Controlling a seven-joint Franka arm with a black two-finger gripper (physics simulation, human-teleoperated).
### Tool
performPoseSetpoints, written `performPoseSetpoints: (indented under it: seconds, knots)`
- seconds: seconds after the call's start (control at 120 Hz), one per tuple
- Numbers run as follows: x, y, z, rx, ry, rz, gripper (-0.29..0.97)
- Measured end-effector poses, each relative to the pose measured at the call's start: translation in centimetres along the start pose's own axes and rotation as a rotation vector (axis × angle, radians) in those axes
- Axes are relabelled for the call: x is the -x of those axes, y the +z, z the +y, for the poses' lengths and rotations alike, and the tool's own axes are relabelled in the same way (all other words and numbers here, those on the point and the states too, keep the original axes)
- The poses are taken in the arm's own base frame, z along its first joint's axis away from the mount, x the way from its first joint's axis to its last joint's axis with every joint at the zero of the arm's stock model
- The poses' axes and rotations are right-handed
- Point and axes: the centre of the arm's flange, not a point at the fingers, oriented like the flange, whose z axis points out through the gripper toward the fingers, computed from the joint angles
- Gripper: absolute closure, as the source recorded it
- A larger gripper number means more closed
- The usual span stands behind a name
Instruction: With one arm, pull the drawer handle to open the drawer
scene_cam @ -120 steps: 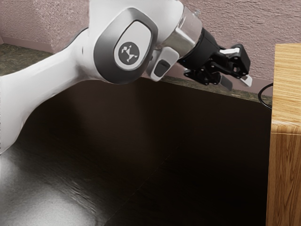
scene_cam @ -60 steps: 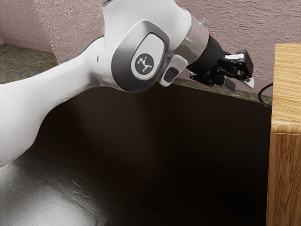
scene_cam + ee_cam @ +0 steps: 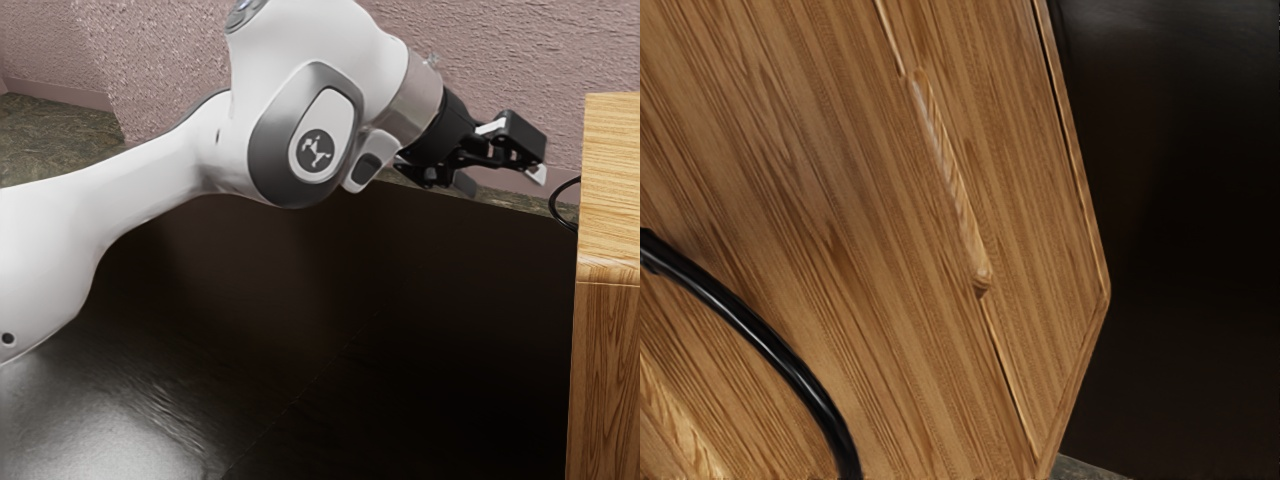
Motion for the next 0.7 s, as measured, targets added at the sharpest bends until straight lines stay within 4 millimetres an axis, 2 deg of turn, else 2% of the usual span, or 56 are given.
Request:
performPoseSetpoints:
  seconds: [0.192,0.342,0.517,0.7]
  knots:
    - [0.8,0.3,1.7,0.02,-0.019,-0.008,0.03]
    - [0.3,1.0,0.9,0.011,-0.011,0.001,0.01]
    - [0.0,3.6,1.0,0.02,-0.023,0.019,0.0]
    - [0.3,4.3,1.2,0.003,-0.048,0.012,-0.01]
